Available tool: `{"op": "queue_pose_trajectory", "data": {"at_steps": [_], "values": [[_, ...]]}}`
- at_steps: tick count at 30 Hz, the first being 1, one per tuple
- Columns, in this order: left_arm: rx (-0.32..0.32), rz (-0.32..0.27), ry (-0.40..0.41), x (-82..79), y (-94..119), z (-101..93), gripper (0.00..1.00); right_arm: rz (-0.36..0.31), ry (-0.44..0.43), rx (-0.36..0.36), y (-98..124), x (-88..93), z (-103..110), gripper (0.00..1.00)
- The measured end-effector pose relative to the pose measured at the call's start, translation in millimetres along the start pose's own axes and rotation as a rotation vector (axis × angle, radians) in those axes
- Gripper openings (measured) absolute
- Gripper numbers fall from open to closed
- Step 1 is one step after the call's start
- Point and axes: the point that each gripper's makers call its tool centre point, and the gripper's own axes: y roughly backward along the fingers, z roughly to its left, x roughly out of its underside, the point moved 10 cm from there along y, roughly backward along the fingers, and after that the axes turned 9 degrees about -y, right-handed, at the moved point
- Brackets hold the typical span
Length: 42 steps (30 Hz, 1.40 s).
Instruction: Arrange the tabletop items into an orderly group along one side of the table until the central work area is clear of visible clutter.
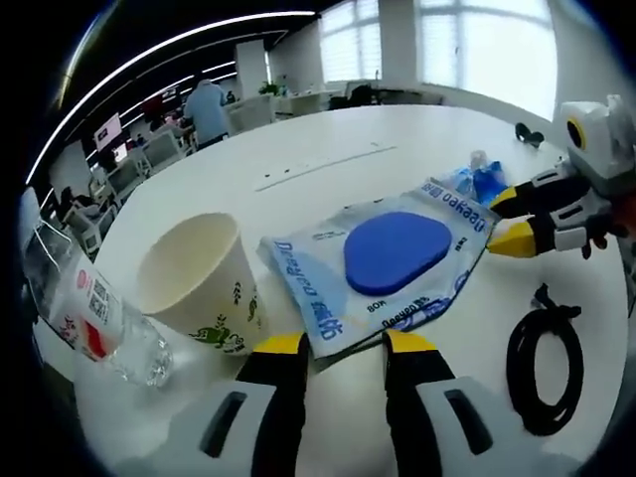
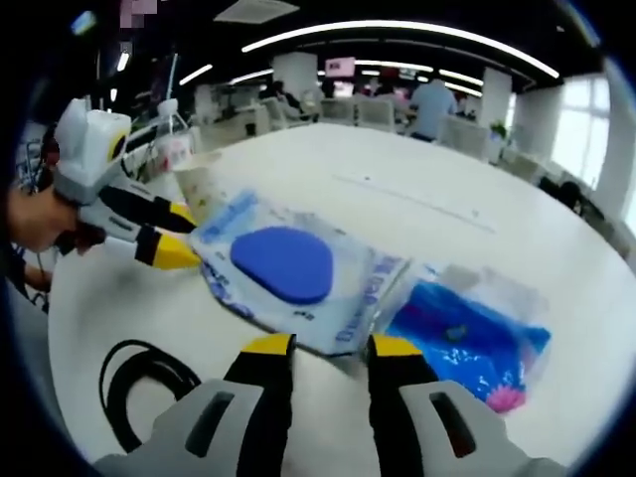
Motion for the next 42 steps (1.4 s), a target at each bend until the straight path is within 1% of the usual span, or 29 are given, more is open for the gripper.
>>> {"op": "queue_pose_trajectory", "data": {"at_steps": [1,3,10,18,29,33,42], "values": [[-0.001,0.002,-0.003,-0.2,-0.2,-0.1,0.29,0.009,0.039,0.010,-0.7,0.0,-1.1,0.27],[-0.002,0.004,-0.008,-0.3,-2.8,1.5,0.29,0.015,0.060,0.018,-3.6,-0.9,-2.1,0.27],[-0.008,0.003,-0.015,-3.3,-5.6,2.5,0.29,0.019,0.072,0.029,-8.6,-6.3,-6.0,0.26],[-0.014,0.005,-0.016,-4.2,-5.8,1.5,0.30,0.019,0.073,0.035,-9.1,-7.3,-7.5,0.26],[-0.029,-0.001,-0.010,-5.5,6.9,-6.7,0.33,0.007,0.058,0.030,7.1,-5.7,-5.6,0.27],[-0.033,-0.007,-0.009,-8.9,11.6,-8.6,0.33,0.004,0.053,0.031,12.8,-5.6,-6.6,0.27],[-0.053,-0.026,-0.015,-18.2,21.8,-10.9,0.33,-0.020,0.041,0.050,27.9,-12.2,-15.8,0.27]]}}
